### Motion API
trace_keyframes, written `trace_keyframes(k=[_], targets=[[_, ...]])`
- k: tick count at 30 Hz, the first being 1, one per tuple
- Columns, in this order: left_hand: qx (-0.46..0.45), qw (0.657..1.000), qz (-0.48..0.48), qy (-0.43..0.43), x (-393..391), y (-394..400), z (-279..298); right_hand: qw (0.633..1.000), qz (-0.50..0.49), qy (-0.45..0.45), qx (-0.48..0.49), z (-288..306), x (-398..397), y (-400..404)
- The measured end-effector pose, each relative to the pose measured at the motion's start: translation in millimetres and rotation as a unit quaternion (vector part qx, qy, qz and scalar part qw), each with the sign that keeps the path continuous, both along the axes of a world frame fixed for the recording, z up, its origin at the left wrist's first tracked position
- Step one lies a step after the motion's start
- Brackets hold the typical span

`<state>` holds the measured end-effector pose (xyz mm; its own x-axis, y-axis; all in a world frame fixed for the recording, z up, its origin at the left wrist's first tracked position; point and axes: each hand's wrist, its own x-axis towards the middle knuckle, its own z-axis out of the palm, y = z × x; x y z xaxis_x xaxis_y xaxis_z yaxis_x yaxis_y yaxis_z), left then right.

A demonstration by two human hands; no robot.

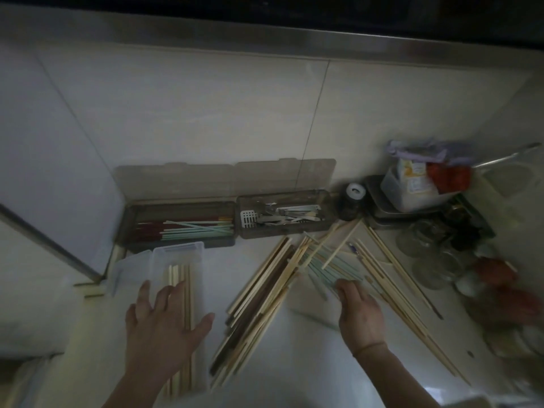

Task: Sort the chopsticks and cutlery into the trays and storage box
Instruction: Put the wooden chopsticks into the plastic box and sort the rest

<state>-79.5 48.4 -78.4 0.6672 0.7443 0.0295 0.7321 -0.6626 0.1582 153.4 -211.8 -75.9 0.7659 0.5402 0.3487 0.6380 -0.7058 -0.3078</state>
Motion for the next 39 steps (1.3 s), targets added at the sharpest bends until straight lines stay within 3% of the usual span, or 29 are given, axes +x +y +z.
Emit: trace_keyframes(k=[5, 10, 13, 17, 20, 25, 28, 30, 32, 39], targets=[[-0.002, 1.0, -0.004, -0.014, 1, 0, 4, 0.986, 0.14, 0.052, 0.074, 14, 10, 87], [0.007, 0.999, -0.015, -0.037, 1, 1, 5, 0.973, 0.218, 0.009, 0.078, 37, 2, 197], [-0.003, 0.999, -0.012, -0.04, 2, 2, 5, 0.968, 0.251, 0.003, -0.001, 46, -2, 252], [-0.015, 0.999, -0.007, -0.038, 4, 4, 4, 0.947, 0.216, 0.114, -0.209, 44, 4, 298], [-0.022, 0.999, -0.005, -0.029, 4, 5, 4, 0.926, 0.196, 0.149, -0.287, 36, 7, 308], [-0.018, 1.0, -0.003, -0.021, 4, 5, 3, 0.931, 0.211, 0.171, -0.244, 21, 18, 293], [-0.014, 1.0, -0.003, -0.021, 4, 4, 4, 0.939, 0.279, 0.181, -0.086, 12, 23, 262], [-0.01, 1.0, -0.005, -0.02, 4, 3, 3, 0.951, 0.262, 0.161, 0.022, 5, 24, 228], [-0.001, 1.0, -0.014, -0.018, 3, 3, 1, 0.965, 0.217, 0.13, 0.064, 0, 27, 186], [0.022, 1.0, -0.02, -0.007, 1, 3, -4, 0.999, -0.013, 0.039, -0.017, -36, 18, -1]])
